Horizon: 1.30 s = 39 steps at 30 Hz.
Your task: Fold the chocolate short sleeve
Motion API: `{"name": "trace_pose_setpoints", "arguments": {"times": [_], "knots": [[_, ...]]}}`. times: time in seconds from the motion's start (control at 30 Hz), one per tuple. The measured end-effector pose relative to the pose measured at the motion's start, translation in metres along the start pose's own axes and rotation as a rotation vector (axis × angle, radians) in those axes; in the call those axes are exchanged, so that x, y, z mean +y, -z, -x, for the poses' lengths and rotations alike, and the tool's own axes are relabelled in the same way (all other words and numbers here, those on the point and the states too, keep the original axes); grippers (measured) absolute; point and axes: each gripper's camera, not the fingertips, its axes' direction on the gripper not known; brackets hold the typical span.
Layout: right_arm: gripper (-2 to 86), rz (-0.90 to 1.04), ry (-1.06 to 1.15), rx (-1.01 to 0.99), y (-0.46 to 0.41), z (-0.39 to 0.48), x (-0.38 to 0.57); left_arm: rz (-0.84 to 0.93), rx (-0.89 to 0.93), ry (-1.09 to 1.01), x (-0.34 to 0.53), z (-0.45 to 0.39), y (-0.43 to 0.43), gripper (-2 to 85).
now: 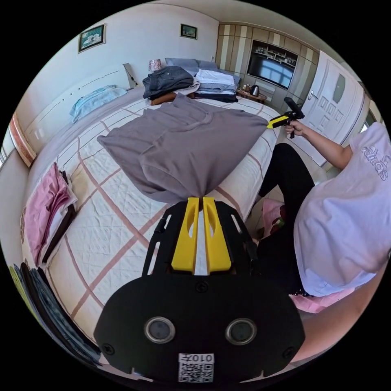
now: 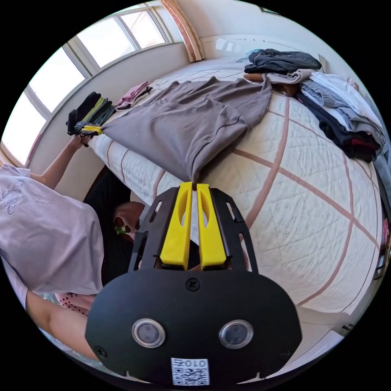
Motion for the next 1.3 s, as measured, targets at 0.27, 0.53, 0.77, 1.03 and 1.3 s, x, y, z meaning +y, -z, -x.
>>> {"name": "trace_pose_setpoints", "arguments": {"times": [0.27,0.53,0.77,1.03,1.3], "knots": [[3.6,-0.066,0.041,-0.021,0.029,0.003,0.001,0.000,0.030,0.025,-0.001,0.018,0.016,0.2],[3.3,0.002,0.029,-0.031,-0.002,0.008,0.003,0.035,-0.013,0.068,0.009,0.015,0.025,0.3],[3.4,0.003,-0.013,-0.010,-0.015,0.006,0.001,0.026,-0.006,0.189,0.009,0.039,0.004,2.3],[5.8,-0.195,-0.059,0.171,0.038,-0.003,-0.013,-0.079,0.012,0.396,0.022,0.100,0.060,6.7],[8.4,-0.220,0.027,0.288,0.022,-0.059,-0.253,-0.236,-0.182,0.489,-0.145,0.261,0.065,9.8]]}}
